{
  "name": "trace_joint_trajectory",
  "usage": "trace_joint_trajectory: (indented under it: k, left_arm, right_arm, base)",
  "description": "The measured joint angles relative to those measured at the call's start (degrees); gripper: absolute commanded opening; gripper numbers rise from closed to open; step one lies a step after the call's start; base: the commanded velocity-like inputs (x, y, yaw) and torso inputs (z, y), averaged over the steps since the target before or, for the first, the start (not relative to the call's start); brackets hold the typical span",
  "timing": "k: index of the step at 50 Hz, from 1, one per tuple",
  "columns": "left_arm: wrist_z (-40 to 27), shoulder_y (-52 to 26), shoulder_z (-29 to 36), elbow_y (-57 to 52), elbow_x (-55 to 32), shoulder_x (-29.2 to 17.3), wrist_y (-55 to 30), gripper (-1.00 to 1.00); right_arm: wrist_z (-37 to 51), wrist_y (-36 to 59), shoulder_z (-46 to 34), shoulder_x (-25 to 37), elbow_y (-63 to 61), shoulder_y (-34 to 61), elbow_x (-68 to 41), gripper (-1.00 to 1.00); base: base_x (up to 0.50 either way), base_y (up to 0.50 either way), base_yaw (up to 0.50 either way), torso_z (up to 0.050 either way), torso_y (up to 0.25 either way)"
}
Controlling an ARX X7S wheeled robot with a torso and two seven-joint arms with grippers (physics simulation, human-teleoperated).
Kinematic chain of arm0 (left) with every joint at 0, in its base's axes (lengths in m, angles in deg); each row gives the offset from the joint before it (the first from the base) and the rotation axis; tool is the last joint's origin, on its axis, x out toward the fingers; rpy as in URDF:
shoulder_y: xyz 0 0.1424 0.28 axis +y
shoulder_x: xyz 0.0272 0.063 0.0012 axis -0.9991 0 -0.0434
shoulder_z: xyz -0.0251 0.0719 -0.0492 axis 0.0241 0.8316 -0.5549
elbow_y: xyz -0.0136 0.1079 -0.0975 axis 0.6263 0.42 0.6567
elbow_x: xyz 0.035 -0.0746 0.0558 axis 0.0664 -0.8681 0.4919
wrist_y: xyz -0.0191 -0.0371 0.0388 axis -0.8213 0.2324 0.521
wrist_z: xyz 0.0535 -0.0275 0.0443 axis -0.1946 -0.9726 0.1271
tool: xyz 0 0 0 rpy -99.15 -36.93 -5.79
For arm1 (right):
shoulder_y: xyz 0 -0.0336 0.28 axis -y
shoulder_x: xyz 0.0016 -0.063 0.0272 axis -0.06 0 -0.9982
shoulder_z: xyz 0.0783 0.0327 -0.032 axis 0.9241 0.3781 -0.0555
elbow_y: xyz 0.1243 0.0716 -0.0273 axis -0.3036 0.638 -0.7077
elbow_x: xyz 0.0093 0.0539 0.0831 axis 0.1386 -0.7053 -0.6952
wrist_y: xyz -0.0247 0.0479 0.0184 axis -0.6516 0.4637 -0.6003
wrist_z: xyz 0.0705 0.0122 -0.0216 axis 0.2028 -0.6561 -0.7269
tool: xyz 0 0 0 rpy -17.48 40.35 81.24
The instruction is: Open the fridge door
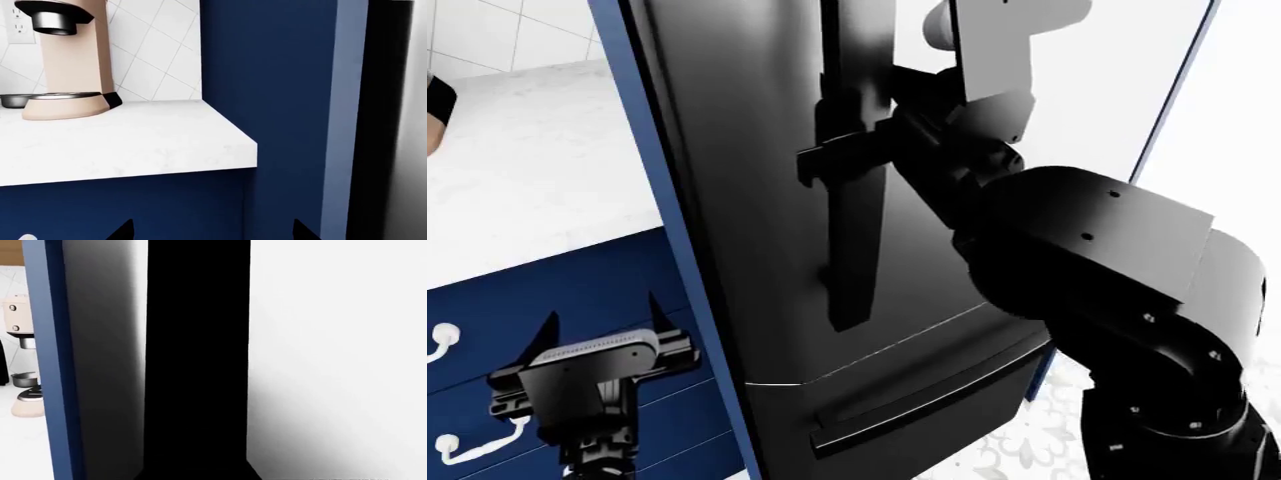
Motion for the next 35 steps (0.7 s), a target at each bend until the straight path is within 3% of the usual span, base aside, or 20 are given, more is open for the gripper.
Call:
trace_joint_trajectory:
  k: [14, 23, 29, 35]
  left_arm:
    - [-0.32, -0.19, -0.01, -0.58, -0.26, -0.19, -0.56, 1.0]
    - [-0.54, -0.18, 0.07, -0.97, -0.23, -0.33, -0.74, 1.0]
    - [-0.7, -0.12, 0.19, -1.38, -0.17, -0.42, -0.91, 1.0]
    - [-0.8, -0.12, 0.31, -1.59, -0.15, -0.49, -1.04, 1.0]
  right_arm:
    - [6.24, 7.2, 9.89, 8.11, -11.57, -3.44, -17.16, -1.0]
    - [13.08, 8.39, 22.92, 17.98, -19.24, -9.19, -37.49, -1.0]
    - [17.21, 8.0, 40.46, 27.01, -23.58, -18.14, -55.21, -1.0]
    - [18.42, 14.06, 70.71, 33.12, -22.7, -31.04, -71.52, -1.0]
  base:
    - [0.0, 0.0, 0.0, 0.0, 0.004]
    - [0.0, 0.0, 0.0, 0.0, 0.005]
    - [0.0, 0.0, 0.0, 0.003, 0.003]
    - [0.0, 0.0, 0.0, 0.0, 0.005]
